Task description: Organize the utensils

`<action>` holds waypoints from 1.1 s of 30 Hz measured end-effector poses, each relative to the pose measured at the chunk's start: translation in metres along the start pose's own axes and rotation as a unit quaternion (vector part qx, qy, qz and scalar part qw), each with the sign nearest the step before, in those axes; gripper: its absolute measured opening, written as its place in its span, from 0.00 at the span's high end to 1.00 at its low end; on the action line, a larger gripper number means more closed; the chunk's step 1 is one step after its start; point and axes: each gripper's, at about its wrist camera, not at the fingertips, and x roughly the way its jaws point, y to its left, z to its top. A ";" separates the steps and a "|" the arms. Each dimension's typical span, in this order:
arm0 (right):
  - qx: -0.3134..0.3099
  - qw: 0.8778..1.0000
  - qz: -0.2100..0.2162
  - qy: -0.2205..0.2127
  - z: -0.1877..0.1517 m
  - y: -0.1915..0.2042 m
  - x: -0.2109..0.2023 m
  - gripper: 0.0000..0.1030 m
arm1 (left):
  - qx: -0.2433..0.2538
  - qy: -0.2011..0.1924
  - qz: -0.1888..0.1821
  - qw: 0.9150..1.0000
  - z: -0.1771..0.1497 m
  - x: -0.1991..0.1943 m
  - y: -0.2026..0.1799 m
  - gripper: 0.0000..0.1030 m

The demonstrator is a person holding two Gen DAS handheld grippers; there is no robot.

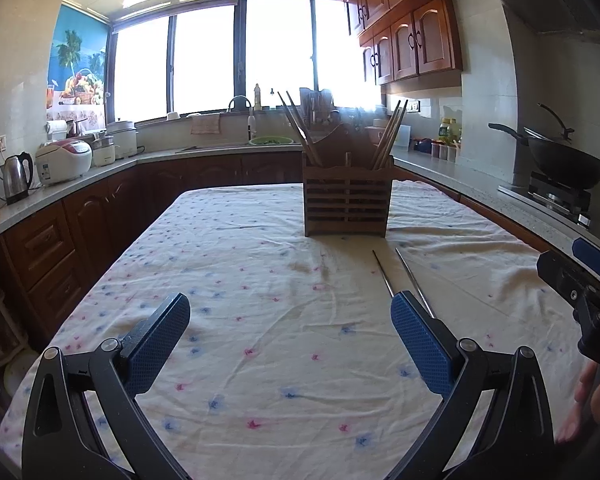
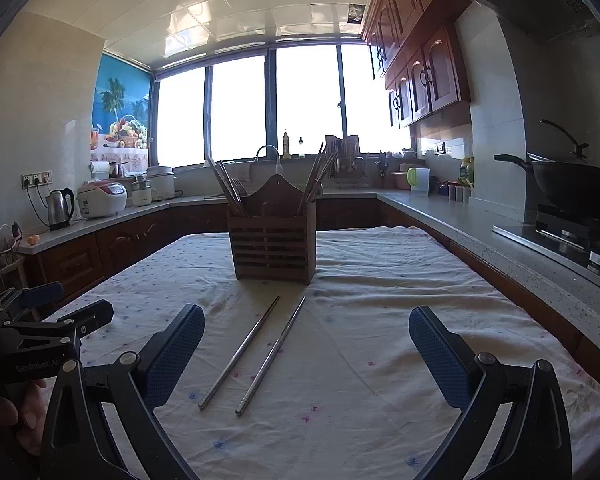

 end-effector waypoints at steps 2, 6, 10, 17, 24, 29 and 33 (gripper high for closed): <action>0.001 1.000 -0.007 0.000 0.000 -0.002 0.000 0.00 | 0.002 0.000 -0.002 1.000 0.002 0.002 -0.003 0.00; 0.005 1.000 -0.015 -0.001 0.000 -0.005 0.000 0.00 | 0.007 0.000 -0.006 1.000 0.004 0.006 -0.009 0.00; 0.007 1.000 -0.013 -0.003 0.000 -0.006 -0.001 0.00 | 0.009 0.006 -0.011 1.000 0.003 0.009 -0.012 0.00; 0.008 1.000 -0.005 -0.004 0.000 -0.006 -0.001 0.00 | 0.001 0.012 -0.007 1.000 0.002 0.009 -0.008 0.00; 0.012 1.000 0.000 -0.001 -0.001 -0.007 0.000 0.00 | -0.005 0.013 -0.004 1.000 0.002 0.008 -0.004 0.00; 0.014 1.000 0.001 -0.003 0.000 -0.007 -0.001 0.00 | -0.005 0.010 -0.001 1.000 0.003 0.006 -0.003 0.00; 0.014 1.000 0.002 -0.002 0.000 -0.007 -0.001 0.00 | -0.007 0.007 -0.001 1.000 0.004 0.005 -0.002 0.00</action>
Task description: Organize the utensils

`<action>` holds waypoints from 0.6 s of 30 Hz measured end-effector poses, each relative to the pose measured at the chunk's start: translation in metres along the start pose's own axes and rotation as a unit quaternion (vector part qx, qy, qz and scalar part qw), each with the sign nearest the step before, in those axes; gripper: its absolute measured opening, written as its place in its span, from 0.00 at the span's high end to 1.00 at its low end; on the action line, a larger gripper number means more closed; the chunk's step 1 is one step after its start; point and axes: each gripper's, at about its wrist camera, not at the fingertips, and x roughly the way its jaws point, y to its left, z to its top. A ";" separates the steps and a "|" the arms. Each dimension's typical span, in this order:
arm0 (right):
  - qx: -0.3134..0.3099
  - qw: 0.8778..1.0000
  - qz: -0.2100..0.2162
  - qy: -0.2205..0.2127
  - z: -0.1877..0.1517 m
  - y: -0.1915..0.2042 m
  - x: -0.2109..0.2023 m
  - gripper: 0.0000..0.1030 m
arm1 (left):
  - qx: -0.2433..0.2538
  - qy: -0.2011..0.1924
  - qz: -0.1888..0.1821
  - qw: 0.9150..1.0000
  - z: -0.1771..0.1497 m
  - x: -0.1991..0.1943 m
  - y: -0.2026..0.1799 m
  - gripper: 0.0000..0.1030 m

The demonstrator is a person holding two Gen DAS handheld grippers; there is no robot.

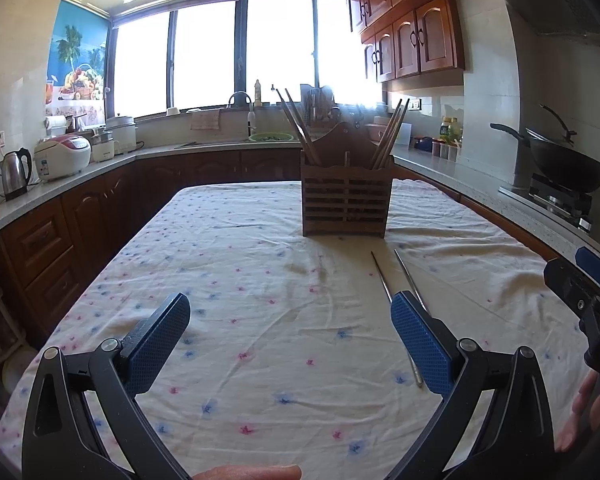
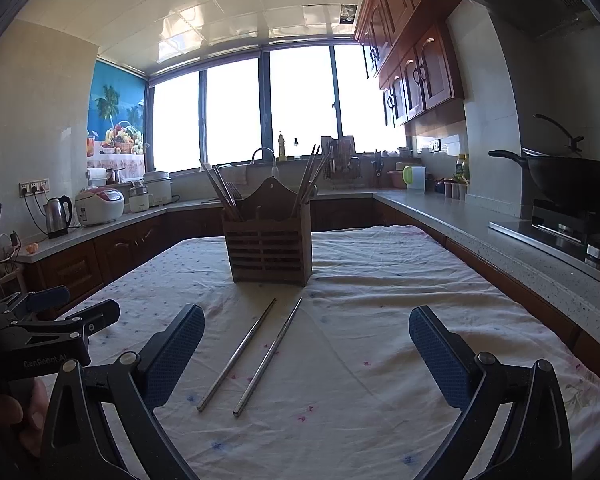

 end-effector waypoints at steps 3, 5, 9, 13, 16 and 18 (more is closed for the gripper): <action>0.001 1.000 0.001 -0.001 0.000 0.000 0.001 0.00 | 0.000 -0.003 0.001 1.000 0.001 -0.002 0.000 0.00; 0.001 1.000 0.002 -0.001 0.001 0.001 0.001 0.00 | 0.000 -0.005 0.001 1.000 0.001 -0.003 -0.001 0.00; 0.000 1.000 0.005 -0.002 0.001 0.002 0.000 0.00 | 0.002 -0.007 0.001 1.000 0.002 -0.004 -0.002 0.00; 0.001 1.000 0.006 -0.002 0.001 0.002 0.000 0.00 | 0.003 -0.007 0.001 1.000 0.002 -0.003 -0.002 0.00; 0.003 1.000 0.006 -0.002 0.002 0.002 0.001 0.00 | 0.004 -0.006 0.000 1.000 0.002 -0.003 -0.002 0.00; 0.003 1.000 0.007 -0.002 0.002 0.002 0.001 0.00 | 0.005 -0.005 0.001 1.000 0.003 -0.003 -0.003 0.00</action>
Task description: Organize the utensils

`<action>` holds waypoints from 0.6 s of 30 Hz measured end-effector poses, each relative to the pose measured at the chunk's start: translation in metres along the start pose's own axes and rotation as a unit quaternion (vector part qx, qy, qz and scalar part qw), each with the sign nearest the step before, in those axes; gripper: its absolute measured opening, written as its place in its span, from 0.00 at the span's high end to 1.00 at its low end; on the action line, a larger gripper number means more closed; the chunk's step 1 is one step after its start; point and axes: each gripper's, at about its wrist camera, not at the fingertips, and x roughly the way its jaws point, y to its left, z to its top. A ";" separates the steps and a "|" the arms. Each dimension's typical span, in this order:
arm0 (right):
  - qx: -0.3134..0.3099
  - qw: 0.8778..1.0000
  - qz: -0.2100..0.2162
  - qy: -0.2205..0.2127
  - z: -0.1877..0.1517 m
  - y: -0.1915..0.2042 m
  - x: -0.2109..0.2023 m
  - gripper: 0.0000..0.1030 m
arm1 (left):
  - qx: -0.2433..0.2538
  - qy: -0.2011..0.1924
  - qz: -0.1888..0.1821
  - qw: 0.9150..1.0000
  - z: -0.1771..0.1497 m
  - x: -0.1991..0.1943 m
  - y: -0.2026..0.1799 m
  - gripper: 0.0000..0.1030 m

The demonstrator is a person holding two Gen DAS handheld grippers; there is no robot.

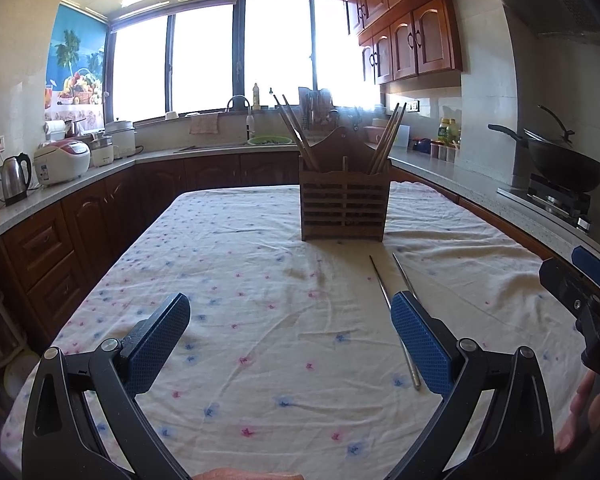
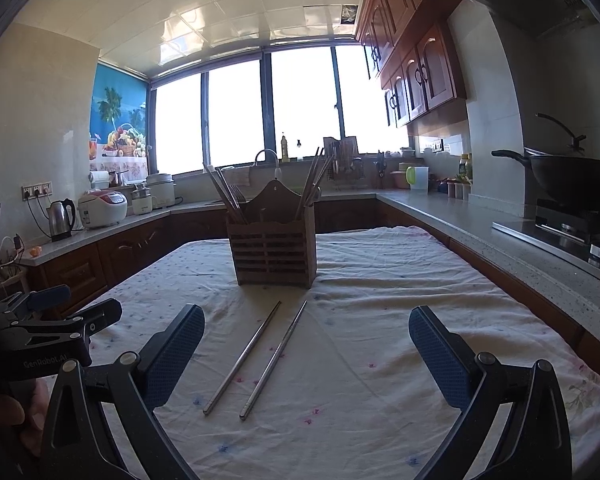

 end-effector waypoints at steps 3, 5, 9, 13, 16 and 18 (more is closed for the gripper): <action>0.001 1.000 0.001 0.000 0.000 0.000 0.000 0.00 | 0.002 0.001 0.001 1.000 0.001 0.000 -0.001 0.00; 0.003 1.000 0.002 0.000 0.001 0.000 0.000 0.00 | 0.002 -0.001 0.001 1.000 0.001 0.000 -0.001 0.00; 0.004 1.000 0.003 -0.001 0.001 0.000 -0.002 0.00 | 0.003 -0.001 0.002 1.000 0.001 -0.001 -0.002 0.00; 0.004 1.000 0.004 0.001 0.001 0.001 -0.002 0.00 | 0.002 -0.001 0.001 1.000 0.000 -0.001 -0.002 0.00; 0.005 1.000 0.005 0.001 0.001 0.001 -0.002 0.00 | 0.001 0.000 0.000 1.000 0.000 -0.001 -0.001 0.00; 0.006 1.000 0.005 0.002 0.001 0.001 -0.001 0.00 | 0.000 0.001 0.000 1.000 0.000 -0.001 0.000 0.00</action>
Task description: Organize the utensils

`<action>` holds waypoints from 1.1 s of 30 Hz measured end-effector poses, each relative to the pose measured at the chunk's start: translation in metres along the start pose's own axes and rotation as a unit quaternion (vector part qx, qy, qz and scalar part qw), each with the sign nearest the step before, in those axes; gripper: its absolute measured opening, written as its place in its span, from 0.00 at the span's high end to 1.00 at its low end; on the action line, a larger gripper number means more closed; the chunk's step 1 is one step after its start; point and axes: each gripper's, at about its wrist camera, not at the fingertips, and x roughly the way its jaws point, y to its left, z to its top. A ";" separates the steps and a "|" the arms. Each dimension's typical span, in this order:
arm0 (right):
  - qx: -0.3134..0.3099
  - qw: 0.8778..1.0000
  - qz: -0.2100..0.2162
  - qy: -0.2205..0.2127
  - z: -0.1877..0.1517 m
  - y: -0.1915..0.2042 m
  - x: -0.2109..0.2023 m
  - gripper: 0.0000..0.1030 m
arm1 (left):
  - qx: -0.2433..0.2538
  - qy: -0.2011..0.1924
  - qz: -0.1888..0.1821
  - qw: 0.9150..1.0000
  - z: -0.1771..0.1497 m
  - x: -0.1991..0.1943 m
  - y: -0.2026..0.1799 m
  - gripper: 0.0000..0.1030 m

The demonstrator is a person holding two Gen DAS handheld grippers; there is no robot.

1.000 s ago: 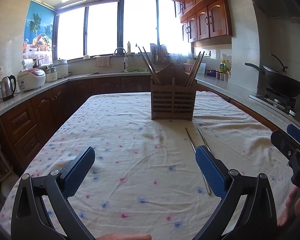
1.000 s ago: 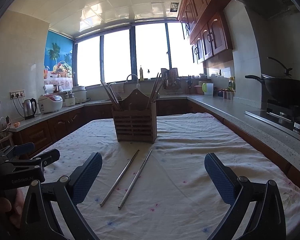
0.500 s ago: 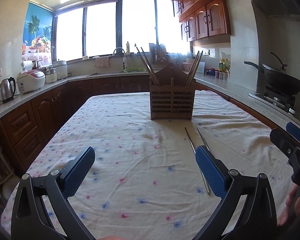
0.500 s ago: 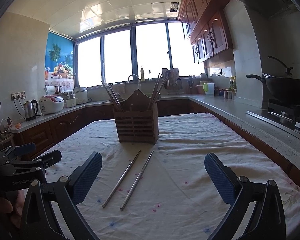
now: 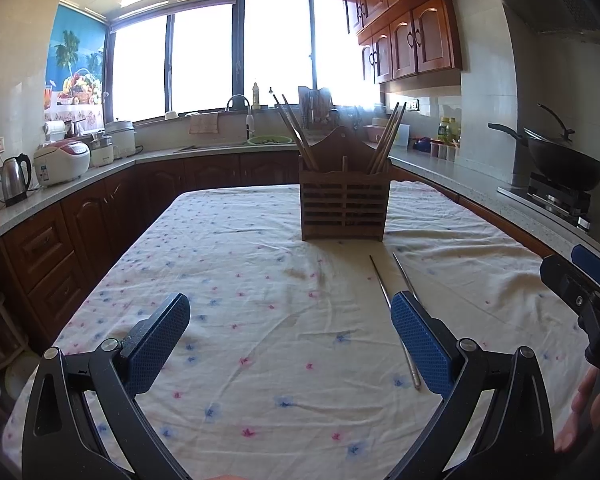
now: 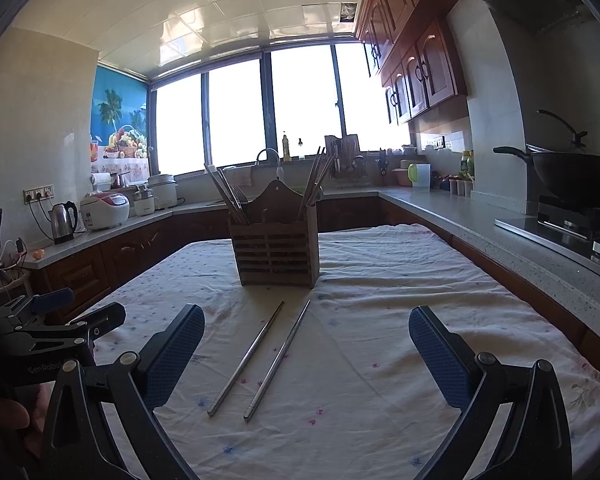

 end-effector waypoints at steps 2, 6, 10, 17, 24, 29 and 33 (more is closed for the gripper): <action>0.000 1.000 0.001 0.001 0.000 0.000 0.000 0.00 | -0.001 0.000 -0.001 1.000 0.000 0.000 0.000 0.00; -0.001 1.000 0.002 0.003 -0.001 0.002 0.001 0.00 | -0.001 0.001 -0.001 1.000 0.001 0.001 0.001 0.00; 0.000 1.000 0.003 0.006 -0.001 0.002 0.003 0.00 | -0.002 0.001 -0.001 1.000 0.001 0.001 0.001 0.00; 0.001 1.000 0.003 0.006 -0.001 0.003 0.003 0.00 | -0.001 0.002 -0.003 1.000 0.000 0.002 0.003 0.00; 0.001 1.000 0.004 0.007 -0.001 0.004 0.004 0.00 | 0.002 0.003 -0.005 1.000 0.001 0.003 0.003 0.00; 0.001 1.000 0.004 0.007 -0.001 0.004 0.003 0.00 | 0.001 0.003 -0.004 1.000 0.001 0.003 0.003 0.00; 0.001 1.000 0.005 0.007 -0.001 0.005 0.004 0.00 | 0.001 0.003 -0.004 1.000 0.002 0.002 0.003 0.00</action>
